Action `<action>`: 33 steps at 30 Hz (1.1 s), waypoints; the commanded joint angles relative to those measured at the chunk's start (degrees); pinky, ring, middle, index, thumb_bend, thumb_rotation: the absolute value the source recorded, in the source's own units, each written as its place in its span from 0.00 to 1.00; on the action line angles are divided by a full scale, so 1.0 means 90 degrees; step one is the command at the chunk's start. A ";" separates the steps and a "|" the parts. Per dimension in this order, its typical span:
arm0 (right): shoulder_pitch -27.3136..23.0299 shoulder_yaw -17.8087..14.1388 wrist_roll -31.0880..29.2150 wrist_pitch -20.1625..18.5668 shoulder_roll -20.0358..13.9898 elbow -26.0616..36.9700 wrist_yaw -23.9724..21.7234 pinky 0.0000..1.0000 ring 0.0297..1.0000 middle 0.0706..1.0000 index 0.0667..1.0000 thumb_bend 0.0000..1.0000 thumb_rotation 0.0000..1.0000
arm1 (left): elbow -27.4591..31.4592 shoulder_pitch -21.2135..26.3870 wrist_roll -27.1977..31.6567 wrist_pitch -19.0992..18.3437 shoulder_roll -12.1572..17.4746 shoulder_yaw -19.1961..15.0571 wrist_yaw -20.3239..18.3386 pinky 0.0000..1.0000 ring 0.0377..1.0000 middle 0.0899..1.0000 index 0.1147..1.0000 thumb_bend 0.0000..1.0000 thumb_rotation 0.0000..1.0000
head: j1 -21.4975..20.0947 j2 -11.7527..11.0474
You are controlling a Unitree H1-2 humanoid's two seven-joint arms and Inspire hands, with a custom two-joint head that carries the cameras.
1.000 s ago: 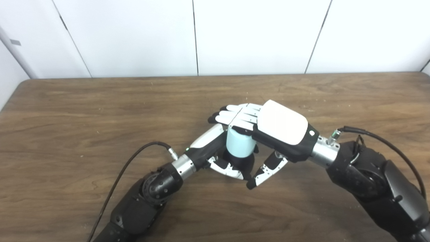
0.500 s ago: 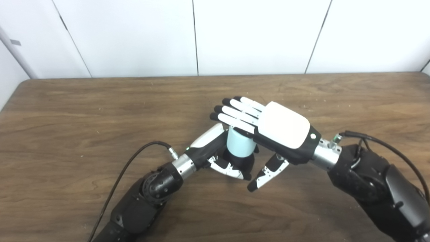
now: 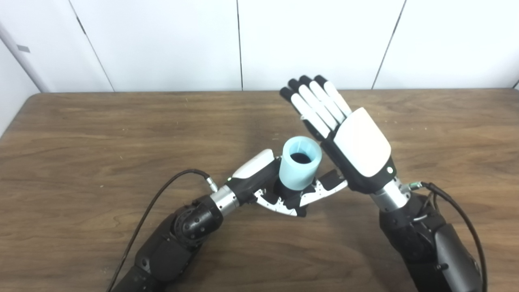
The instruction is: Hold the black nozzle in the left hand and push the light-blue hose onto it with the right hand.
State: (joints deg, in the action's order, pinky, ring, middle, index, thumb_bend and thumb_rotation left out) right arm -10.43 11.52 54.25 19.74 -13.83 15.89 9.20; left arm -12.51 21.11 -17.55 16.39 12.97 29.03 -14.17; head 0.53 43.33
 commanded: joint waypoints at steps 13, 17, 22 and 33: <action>0.0775 -0.0492 -0.0469 -0.0368 0.0265 -0.0442 0.0451 1.00 1.00 1.00 1.00 1.00 0.64 | 0.0256 -0.0357 -0.0191 -0.0548 0.0614 -0.0175 -0.0566 0.69 0.71 0.73 0.71 0.88 0.21 | 0.0076 -0.0061; 0.0767 -0.0469 -0.1047 -0.0307 0.0259 -0.0771 0.0291 1.00 1.00 1.00 1.00 1.00 0.62 | 0.0887 -0.0461 -0.0079 -0.0704 0.0713 -0.0723 -0.0417 0.98 0.97 0.97 0.98 1.00 0.33 | 0.0091 -0.0070; 0.0767 -0.0456 -0.1871 -0.0343 0.0257 -0.0893 -0.0084 1.00 1.00 1.00 1.00 1.00 0.60 | 0.1584 -0.0716 -0.0015 -0.1215 0.0526 -0.1391 -0.0259 1.00 1.00 1.00 1.00 1.00 0.34 | 0.0115 -0.0085; 0.0779 -0.0480 -0.2603 -0.0377 0.0285 -0.0908 -0.0466 1.00 1.00 1.00 1.00 1.00 0.55 | 0.2575 -0.1095 0.0322 -0.1521 0.0208 -0.1974 -0.0160 0.93 1.00 1.00 1.00 1.00 0.41 | 0.0192 -0.0091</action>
State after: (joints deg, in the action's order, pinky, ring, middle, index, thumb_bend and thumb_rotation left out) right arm -2.19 7.64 31.56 15.26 -11.17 6.36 4.56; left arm 8.18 9.83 -14.99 2.66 14.86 12.13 -16.33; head 2.20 42.45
